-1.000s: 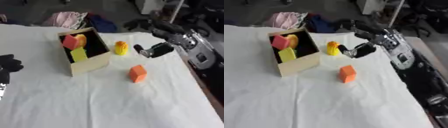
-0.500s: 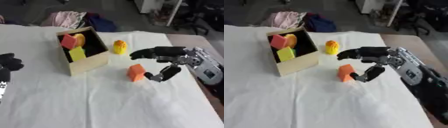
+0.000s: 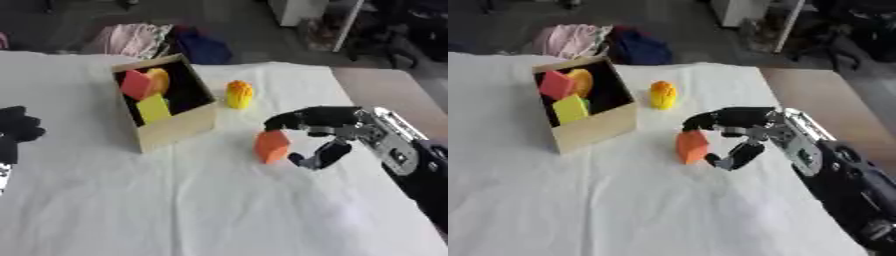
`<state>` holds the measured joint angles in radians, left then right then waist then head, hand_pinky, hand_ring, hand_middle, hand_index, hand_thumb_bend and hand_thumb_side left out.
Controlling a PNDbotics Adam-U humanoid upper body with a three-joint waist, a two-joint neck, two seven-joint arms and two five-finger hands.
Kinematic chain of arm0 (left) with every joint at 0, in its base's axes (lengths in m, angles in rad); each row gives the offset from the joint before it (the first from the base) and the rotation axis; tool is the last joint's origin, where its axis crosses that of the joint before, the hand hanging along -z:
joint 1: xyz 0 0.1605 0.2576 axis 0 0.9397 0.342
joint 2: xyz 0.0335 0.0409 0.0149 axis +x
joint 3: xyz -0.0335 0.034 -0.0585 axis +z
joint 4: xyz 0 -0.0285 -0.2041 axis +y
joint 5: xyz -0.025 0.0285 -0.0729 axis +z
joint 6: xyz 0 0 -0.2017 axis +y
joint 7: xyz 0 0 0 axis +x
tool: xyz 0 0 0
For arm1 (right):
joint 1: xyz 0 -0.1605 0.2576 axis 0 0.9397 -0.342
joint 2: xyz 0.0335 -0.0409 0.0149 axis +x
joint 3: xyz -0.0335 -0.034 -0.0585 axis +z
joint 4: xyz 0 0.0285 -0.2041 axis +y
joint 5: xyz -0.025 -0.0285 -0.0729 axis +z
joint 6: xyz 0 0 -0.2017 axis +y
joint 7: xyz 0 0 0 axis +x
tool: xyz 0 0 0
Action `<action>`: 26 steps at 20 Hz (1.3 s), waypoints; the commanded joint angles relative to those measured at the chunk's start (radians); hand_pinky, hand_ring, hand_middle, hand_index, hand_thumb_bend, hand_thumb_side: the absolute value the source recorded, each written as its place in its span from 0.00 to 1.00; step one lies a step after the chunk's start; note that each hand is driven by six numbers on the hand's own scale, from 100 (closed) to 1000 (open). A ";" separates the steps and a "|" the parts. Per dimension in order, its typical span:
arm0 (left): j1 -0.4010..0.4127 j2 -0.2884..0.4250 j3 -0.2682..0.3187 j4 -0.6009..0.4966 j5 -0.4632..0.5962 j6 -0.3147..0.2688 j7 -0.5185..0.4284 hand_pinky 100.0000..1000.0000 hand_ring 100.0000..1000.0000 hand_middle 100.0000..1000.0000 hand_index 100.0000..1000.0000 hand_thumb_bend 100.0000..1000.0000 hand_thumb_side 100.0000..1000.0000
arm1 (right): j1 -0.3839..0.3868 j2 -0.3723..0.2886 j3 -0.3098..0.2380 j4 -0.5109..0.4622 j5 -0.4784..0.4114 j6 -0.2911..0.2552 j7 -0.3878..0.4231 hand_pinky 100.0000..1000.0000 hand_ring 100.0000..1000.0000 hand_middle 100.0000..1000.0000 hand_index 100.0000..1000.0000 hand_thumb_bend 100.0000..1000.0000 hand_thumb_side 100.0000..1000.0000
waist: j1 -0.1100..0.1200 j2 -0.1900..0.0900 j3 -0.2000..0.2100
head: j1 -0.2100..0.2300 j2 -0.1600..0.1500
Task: Pick up objects on the table and place them in the box.
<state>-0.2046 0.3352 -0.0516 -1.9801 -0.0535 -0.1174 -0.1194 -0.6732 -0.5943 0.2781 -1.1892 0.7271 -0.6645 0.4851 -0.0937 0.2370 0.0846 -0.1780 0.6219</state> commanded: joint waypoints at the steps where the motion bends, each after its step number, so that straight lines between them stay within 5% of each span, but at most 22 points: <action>1: -0.014 0.017 0.008 -0.020 -0.003 -0.004 0.001 0.76 0.69 0.67 0.83 0.00 0.59 | -0.024 0.001 -0.027 0.042 0.070 -0.023 -0.046 0.92 0.93 0.97 1.00 0.00 0.24 | 0.019 -0.022 0.001 | -0.003 -0.016; 8: -0.018 0.014 0.006 -0.020 -0.002 -0.005 -0.001 0.76 0.69 0.67 0.83 0.00 0.59 | -0.047 0.042 -0.039 0.103 0.161 -0.038 -0.120 0.91 0.90 0.94 1.00 0.00 0.24 | 0.018 -0.021 0.006 | -0.006 -0.019; 14: -0.021 0.014 0.006 -0.020 -0.001 -0.006 -0.001 0.76 0.69 0.67 0.83 0.00 0.59 | -0.061 0.077 -0.047 0.137 0.230 -0.043 -0.181 0.85 0.81 0.81 1.00 0.00 0.24 | 0.019 -0.020 0.012 | -0.010 -0.026; 20: -0.021 0.014 0.007 -0.020 0.000 -0.007 0.000 0.76 0.69 0.67 0.83 0.00 0.58 | -0.068 0.089 -0.060 0.140 0.273 -0.049 -0.315 0.66 0.49 0.43 0.91 0.00 0.20 | 0.020 -0.019 0.011 | -0.011 -0.029; 26: -0.021 0.015 0.009 -0.020 0.000 -0.010 0.000 0.76 0.70 0.67 0.83 0.00 0.58 | -0.079 0.079 -0.069 0.089 0.236 -0.066 -0.425 0.62 0.41 0.34 0.90 0.00 0.16 | 0.022 -0.020 0.007 | -0.008 -0.029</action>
<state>-0.2121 0.3349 -0.0515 -1.9801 -0.0535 -0.1222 -0.1199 -0.7310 -0.4876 0.2223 -1.0706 0.9771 -0.7279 0.0799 -0.0881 0.2370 0.0929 -0.1866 0.6048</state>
